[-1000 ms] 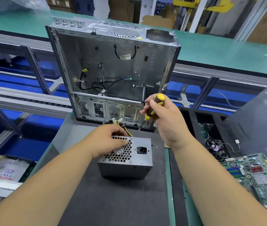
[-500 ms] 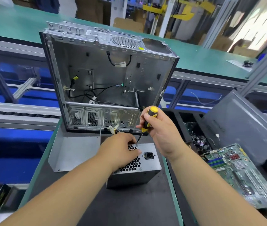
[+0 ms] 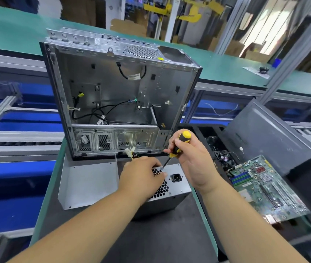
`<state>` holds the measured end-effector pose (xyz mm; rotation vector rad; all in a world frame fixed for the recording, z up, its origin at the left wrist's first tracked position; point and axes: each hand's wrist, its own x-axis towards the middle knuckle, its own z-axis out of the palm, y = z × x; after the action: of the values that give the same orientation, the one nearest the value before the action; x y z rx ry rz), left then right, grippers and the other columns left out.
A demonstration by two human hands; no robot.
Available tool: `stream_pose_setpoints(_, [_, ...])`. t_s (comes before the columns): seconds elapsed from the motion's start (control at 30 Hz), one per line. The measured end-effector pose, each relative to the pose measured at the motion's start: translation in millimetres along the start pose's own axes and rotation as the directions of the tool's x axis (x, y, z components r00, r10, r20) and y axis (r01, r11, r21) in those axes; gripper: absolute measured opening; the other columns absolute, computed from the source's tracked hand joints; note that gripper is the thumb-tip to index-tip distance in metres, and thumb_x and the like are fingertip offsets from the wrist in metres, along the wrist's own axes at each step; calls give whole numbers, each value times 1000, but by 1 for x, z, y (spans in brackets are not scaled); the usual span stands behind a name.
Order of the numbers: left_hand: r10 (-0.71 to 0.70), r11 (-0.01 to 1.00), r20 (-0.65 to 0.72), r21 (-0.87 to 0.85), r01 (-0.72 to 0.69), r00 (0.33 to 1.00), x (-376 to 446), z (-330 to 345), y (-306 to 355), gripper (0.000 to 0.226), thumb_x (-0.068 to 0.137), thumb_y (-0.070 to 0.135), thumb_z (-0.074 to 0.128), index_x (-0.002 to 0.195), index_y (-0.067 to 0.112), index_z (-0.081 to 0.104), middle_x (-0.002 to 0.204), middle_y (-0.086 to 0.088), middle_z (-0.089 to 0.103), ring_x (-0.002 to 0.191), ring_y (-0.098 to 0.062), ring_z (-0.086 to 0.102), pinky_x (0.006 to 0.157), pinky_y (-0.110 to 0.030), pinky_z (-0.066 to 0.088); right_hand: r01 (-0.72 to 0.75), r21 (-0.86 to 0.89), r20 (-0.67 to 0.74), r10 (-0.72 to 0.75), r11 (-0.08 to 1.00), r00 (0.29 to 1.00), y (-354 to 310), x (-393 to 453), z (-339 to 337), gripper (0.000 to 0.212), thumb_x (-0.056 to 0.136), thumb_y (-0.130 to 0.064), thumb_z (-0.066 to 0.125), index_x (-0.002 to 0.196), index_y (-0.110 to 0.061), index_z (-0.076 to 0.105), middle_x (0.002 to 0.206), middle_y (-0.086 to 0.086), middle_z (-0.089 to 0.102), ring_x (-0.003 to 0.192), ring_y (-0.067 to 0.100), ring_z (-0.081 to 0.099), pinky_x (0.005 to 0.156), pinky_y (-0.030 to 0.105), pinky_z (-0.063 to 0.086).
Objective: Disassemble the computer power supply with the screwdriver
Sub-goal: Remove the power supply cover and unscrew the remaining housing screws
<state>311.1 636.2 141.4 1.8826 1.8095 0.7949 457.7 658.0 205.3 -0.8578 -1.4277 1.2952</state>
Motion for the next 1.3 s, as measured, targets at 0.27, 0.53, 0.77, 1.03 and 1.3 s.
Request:
stream_pose_setpoints(0.27, [35, 999, 1, -29, -35, 999, -2, -1, -1, 30, 83, 56, 65, 107, 39, 65, 109, 18, 65, 108, -8, 56, 94, -33, 44, 34, 58, -82, -30, 998, 996, 1, 6, 11, 5, 88, -11, 48, 83, -10, 48, 77, 4, 46, 72, 18, 44, 78, 32, 43])
stream_pose_setpoints(0.53, [22, 999, -12, -36, -22, 1000, 0, 0, -2, 29, 82, 55, 66, 105, 38, 66, 109, 19, 65, 107, -7, 56, 92, -30, 42, 30, 91, -21, -28, 995, 999, -1, 16, 14, 10, 81, -7, 45, 73, -11, 49, 72, 4, 44, 66, 19, 38, 66, 31, 35])
stream_pose_setpoints(0.77, [-37, 998, -7, -49, 37, 999, -2, 2, 1, 25, 79, 57, 68, 98, 41, 65, 99, 23, 62, 100, -3, 57, 88, -31, 46, 59, 136, 80, -70, 989, 994, 6, 13, 2, 5, 75, -5, 43, 73, -8, 46, 71, 8, 41, 67, 21, 36, 65, 33, 33])
stream_pose_setpoints(1.03, [-147, 989, 40, -31, 148, 988, -2, -3, 11, 19, 75, 58, 73, 82, 50, 57, 99, 25, 64, 98, -1, 59, 80, -26, 49, 29, 213, 180, -68, 977, 981, 9, 12, -13, 4, 70, -4, 43, 72, -7, 46, 71, 7, 43, 67, 22, 37, 66, 32, 33])
stream_pose_setpoints(1.3, [-220, 975, 41, -29, 221, 975, -2, -3, 24, 23, 76, 47, 78, 74, 50, 55, 94, 25, 65, 107, -6, 58, 104, -33, 40, 35, 204, 275, -91, 978, 957, 11, 3, -22, 15, 68, -3, 42, 70, -14, 52, 73, 6, 43, 70, 22, 36, 65, 28, 35])
